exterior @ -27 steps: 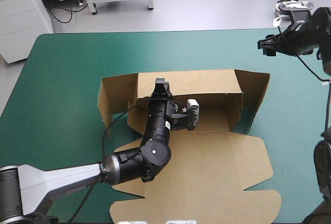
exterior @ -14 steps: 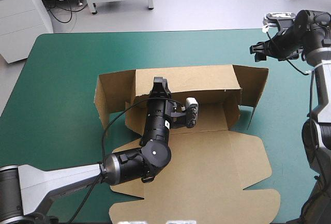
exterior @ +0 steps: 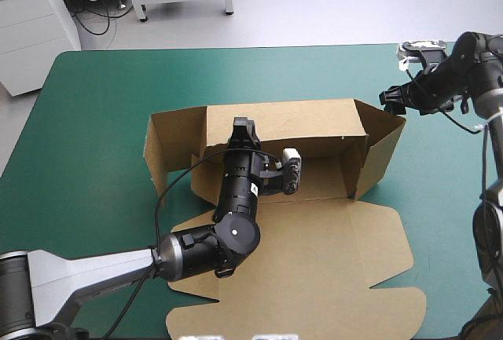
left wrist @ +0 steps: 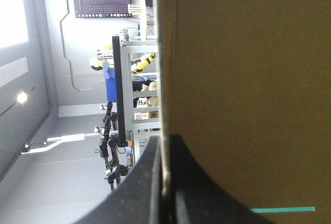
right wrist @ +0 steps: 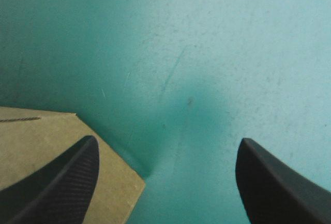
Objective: Fold the box
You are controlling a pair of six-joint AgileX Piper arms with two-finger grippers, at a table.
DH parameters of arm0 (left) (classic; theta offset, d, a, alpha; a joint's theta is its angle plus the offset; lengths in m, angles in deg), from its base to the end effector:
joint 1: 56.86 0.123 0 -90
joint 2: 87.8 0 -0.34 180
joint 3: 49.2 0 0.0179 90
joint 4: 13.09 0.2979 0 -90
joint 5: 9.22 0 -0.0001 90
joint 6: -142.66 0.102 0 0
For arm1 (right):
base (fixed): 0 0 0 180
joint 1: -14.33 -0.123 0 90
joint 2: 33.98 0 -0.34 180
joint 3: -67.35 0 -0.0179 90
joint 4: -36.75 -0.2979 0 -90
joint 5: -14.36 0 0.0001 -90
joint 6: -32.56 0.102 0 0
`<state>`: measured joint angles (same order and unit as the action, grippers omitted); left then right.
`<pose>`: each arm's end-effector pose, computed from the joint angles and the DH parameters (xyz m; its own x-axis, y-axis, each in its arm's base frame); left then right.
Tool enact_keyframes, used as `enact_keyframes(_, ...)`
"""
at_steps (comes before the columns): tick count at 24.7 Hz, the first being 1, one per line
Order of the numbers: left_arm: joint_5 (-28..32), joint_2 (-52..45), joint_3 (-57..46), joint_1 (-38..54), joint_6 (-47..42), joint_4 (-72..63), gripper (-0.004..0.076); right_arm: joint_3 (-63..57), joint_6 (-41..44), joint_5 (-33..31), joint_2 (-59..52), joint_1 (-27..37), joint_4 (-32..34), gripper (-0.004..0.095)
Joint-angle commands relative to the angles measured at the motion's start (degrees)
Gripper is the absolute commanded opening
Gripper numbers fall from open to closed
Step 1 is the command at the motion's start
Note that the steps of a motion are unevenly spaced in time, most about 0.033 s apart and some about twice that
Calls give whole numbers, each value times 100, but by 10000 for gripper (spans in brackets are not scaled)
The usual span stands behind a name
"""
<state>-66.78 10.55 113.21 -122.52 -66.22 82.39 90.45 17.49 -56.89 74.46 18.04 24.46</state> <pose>0.2338 -0.3089 0.3287 0.1155 0.9909 -0.0687 0.1693 0.0485 0.9844 0.4437 -0.0082 0.3961 -0.8925 -0.1305 -0.4317 -0.1927 0.9758 0.1035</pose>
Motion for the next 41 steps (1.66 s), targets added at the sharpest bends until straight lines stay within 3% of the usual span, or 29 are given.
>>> enact_keyframes(1, -307, -226, 145, -29, -71, 436, -32, -252, -299, 20, -652, 259, -559, 684)
enact_keyframes(13, -164, -226, 145, -29, -71, 436, -32, -2117, -1329, 344, -1608, 388, -1415, 684)
enact_keyframes(19, -151, -226, 145, -29, -71, 436, -32, -2715, -2491, 54, -1893, 388, -1684, 684)
enact_keyframes(23, -151, -226, 145, -29, -71, 436, -32, -2755, -3241, 331, -1893, 388, -2162, 684)
enact_keyframes(26, -151, -226, 145, -29, -71, 436, -32, -2755, -3192, 379, -1893, 388, -2076, 684)
enact_keyframes(32, -151, -226, 145, -29, -71, 436, -32, -2622, -2067, -7, -2081, 388, -1996, 684)
enact_keyframes(41, -151, -226, 145, -29, -71, 436, -32, -915, -1116, 92, -2077, 368, -1638, 685)
